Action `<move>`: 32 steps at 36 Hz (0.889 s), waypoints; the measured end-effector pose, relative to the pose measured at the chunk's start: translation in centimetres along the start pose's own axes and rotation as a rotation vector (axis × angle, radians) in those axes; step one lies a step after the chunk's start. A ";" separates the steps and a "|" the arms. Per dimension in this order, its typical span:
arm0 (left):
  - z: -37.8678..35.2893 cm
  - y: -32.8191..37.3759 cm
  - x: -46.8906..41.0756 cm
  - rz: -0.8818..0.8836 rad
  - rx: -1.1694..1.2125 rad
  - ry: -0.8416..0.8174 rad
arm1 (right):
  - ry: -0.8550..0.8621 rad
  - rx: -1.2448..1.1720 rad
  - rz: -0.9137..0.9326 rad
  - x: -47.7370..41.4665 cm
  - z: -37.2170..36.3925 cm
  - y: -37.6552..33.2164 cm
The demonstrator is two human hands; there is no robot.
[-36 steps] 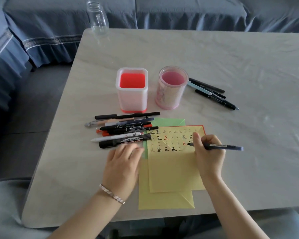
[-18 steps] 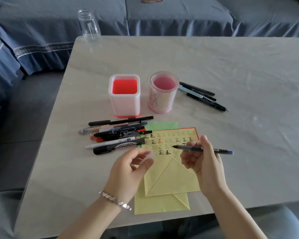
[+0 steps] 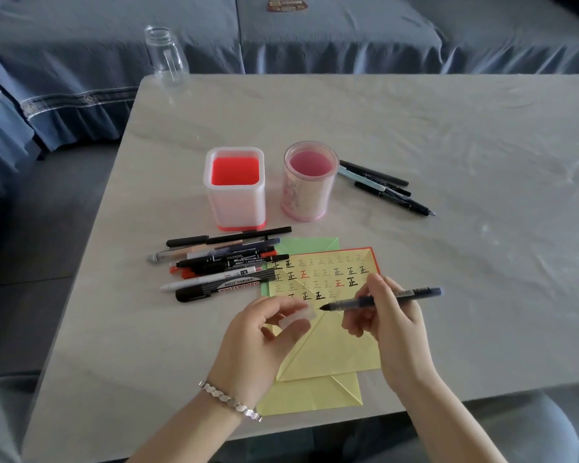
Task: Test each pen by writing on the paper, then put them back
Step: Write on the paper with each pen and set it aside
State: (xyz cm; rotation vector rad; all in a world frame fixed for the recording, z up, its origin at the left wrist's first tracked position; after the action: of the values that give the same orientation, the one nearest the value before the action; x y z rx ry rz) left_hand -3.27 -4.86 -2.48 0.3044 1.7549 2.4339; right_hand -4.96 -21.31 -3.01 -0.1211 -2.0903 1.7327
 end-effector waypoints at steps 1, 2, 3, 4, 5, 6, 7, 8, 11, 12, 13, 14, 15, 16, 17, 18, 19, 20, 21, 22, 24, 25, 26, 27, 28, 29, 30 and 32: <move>-0.1 0.1 0.0 -0.002 0.004 0.003 | -0.005 0.006 0.000 0.1 -0.1 0.0; -0.1 0.1 0.1 -0.002 0.010 0.010 | -0.008 0.011 0.002 0.1 -0.1 -0.1; -0.1 0.1 0.1 -0.003 0.016 0.016 | -0.006 0.019 0.003 0.1 -0.1 -0.1; -0.1 0.1 0.2 -0.007 0.017 0.016 | -0.001 0.031 0.005 0.1 -0.1 -0.1; -0.1 0.2 0.2 -0.016 0.011 0.013 | 0.002 0.045 0.007 0.1 -0.1 -0.2; -0.2 0.3 0.2 -0.031 -0.002 0.006 | 0.004 0.056 0.009 0.2 -0.1 -0.3; -0.2 0.4 0.2 -0.044 -0.015 0.000 | 0.004 0.058 0.010 0.2 -0.1 -0.3; -0.2 0.4 0.2 -0.054 -0.022 -0.002 | 0.006 0.054 0.010 0.2 -0.1 -0.3; -0.1 0.6 0.3 -0.066 0.003 0.008 | 0.017 0.048 0.007 0.3 0.0 -0.4; -0.1 0.6 0.3 -0.067 0.008 0.011 | 0.020 0.045 0.010 0.4 0.0 -0.4; -0.1 0.7 0.3 -0.067 0.014 0.012 | 0.024 0.038 0.015 0.5 0.1 -0.5; -0.1 0.7 0.4 -0.067 0.021 0.012 | 0.029 0.029 0.022 0.5 0.1 -0.6; -0.1 0.7 0.4 -0.068 0.029 0.011 | 0.038 0.018 0.031 0.6 0.2 -0.7; -0.1 0.8 0.4 -0.070 0.035 0.010 | 0.052 0.005 0.040 0.7 0.3 -0.9; -0.1 0.8 0.4 -0.070 0.040 0.010 | 0.069 -0.008 0.048 0.7 0.4 -1.0; -0.1 0.9 0.4 -0.073 0.042 0.013 | 0.087 -0.019 0.054 0.7 0.7 -1.1; 0.0 0.9 0.5 -0.075 0.043 0.017 | 0.102 -0.024 0.058 0.7 0.8 -1.2; 0.0 0.9 0.5 -0.074 0.048 0.020 | 0.112 -0.025 0.061 0.7 1.0 -1.2; 0.0 0.9 0.5 -0.070 0.056 0.019 | 0.118 -0.023 0.062 0.6 1.1 -1.3; 0.1 1.0 0.5 -0.068 0.061 0.019 | 0.119 -0.021 0.060 0.6 1.1 -1.2; 0.0 1.2 0.5 -0.064 0.075 0.018 | 0.104 -0.006 0.053 0.6 1.0 -1.1; -0.1 1.3 0.6 -0.059 0.088 0.011 | 0.087 0.010 0.050 0.6 0.8 -1.0; -0.2 1.4 0.6 -0.054 0.095 0.003 | 0.067 0.028 0.050 0.7 0.5 -0.9; -0.3 1.5 0.6 -0.050 0.091 -0.002 | 0.046 0.044 0.053 0.8 0.2 -0.8; -0.4 1.5 0.6 -0.042 0.080 -0.001 | 0.033 0.054 0.056 0.9 -0.1 -0.7; -0.4 1.5 0.7 -0.028 0.073 0.004 | 0.029 0.058 0.058 0.9 -0.3 -0.7; -0.4 1.4 0.7 -0.011 0.074 0.009 | 0.033 0.059 0.059 1.0 -0.3 -0.6; -0.5 1.3 0.7 0.014 0.090 0.001 | 0.046 0.056 0.064 0.9 -0.2 -0.7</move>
State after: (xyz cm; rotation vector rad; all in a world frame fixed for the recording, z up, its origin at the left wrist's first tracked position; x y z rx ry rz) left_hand -4.00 -5.57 -1.28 0.3260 1.8726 2.3684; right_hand -5.58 -20.95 -2.06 -0.2115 -2.0240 1.8064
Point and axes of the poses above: each hand's wrist, its own x-axis away from the middle knuckle, its own z-axis out of the back of the hand, y = z × x, the point moved 8 cm from there along -x, towards the middle knuckle
